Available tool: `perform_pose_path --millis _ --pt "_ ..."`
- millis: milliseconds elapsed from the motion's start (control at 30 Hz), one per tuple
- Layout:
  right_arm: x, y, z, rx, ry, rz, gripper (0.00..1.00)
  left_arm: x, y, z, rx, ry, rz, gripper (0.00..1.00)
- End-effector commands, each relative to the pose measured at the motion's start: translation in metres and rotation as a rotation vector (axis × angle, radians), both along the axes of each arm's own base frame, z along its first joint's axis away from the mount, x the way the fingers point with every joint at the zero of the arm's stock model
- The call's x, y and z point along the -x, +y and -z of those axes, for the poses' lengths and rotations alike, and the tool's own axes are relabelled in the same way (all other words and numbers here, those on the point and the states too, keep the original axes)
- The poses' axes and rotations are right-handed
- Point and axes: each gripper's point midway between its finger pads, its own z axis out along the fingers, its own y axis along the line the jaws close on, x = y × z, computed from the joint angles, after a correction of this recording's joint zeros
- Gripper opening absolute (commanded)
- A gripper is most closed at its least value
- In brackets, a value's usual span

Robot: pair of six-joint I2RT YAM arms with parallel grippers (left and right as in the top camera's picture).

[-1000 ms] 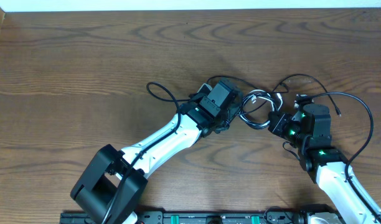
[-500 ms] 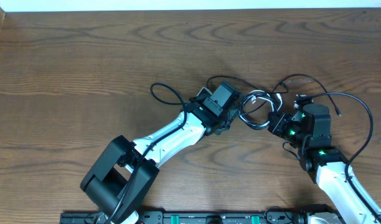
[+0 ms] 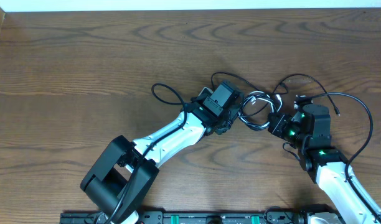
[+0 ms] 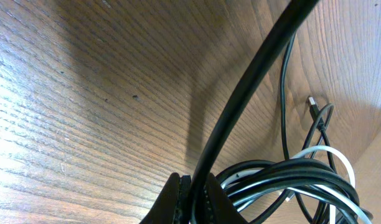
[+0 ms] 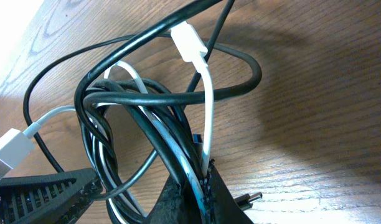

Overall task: Untangle cables
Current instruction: 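Pull a black cable leftward with the left gripper, stretching it out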

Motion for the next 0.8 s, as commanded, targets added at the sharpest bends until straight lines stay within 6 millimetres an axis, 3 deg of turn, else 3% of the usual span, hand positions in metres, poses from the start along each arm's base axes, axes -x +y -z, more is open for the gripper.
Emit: perform_pose_path --millis 0,200,300,400,467,600,767 --pt "-0.001 0.0 -0.003 -0.01 -0.003 0.008 0.01 -0.004 0.001 -0.009 0.008 -0.024 0.006 0.07" --pt "0.0 -0.01 0.003 0.038 0.015 0.051 0.01 -0.026 0.029 -0.064 0.0 -0.199 0.073 0.07" --pt "0.002 -0.019 0.008 0.076 0.033 0.089 0.01 -0.035 0.066 -0.104 -0.025 -0.292 0.071 0.07" --pt "0.0 -0.024 0.008 0.094 0.03 0.107 0.01 -0.038 0.102 -0.129 -0.071 -0.357 0.068 0.07" --pt "0.0 -0.029 0.009 0.114 0.028 0.127 0.01 -0.034 0.143 -0.145 -0.128 -0.378 0.042 0.07" --pt "-0.002 -0.042 0.01 0.167 0.024 0.182 0.01 -0.029 0.202 -0.157 -0.197 -0.369 -0.045 0.08" --pt "-0.002 -0.063 0.011 0.279 0.019 0.241 0.01 -0.024 0.275 -0.152 -0.25 -0.286 -0.223 0.08"
